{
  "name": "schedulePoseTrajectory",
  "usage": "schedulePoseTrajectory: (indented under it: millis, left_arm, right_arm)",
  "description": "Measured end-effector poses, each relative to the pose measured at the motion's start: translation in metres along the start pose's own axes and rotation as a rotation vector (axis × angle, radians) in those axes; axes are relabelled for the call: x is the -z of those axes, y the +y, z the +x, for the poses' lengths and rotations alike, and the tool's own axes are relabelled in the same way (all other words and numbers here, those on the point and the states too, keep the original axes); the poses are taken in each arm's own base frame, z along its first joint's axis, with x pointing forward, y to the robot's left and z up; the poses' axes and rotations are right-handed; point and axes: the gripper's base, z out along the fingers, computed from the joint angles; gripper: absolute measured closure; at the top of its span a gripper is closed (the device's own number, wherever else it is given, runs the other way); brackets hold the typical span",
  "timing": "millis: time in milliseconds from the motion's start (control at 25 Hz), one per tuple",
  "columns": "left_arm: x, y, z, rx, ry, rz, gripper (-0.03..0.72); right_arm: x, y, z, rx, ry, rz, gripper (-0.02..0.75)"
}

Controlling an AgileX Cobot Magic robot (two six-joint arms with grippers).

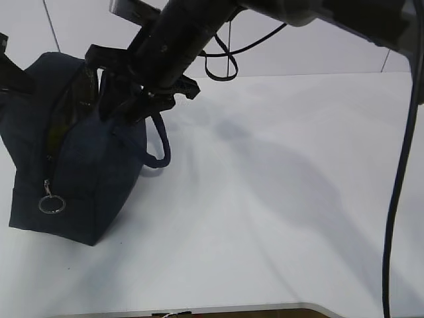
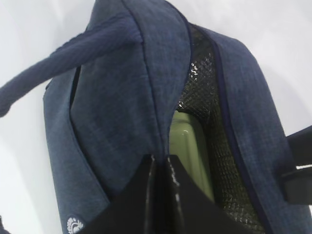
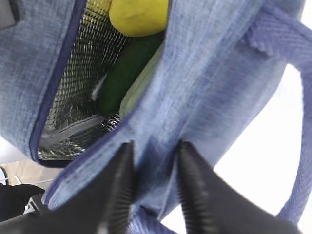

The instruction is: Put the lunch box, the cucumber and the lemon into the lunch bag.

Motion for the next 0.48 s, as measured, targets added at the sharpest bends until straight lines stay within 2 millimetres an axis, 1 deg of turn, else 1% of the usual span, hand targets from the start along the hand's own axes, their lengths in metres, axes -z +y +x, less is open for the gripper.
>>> schedulePoseTrajectory:
  millis: [360, 480]
  left_arm:
    - [0.0000, 0.0000, 0.0000, 0.000, 0.000, 0.000, 0.701]
    - [0.0000, -0.0001, -0.0001, 0.001, -0.001, 0.001, 0.701]
  right_arm:
    - [-0.0003, -0.0020, 0.0000, 0.004, 0.000, 0.020, 0.535]
    - [-0.0010, -0.0026, -0.0001, 0.004, 0.000, 0.022, 0.625]
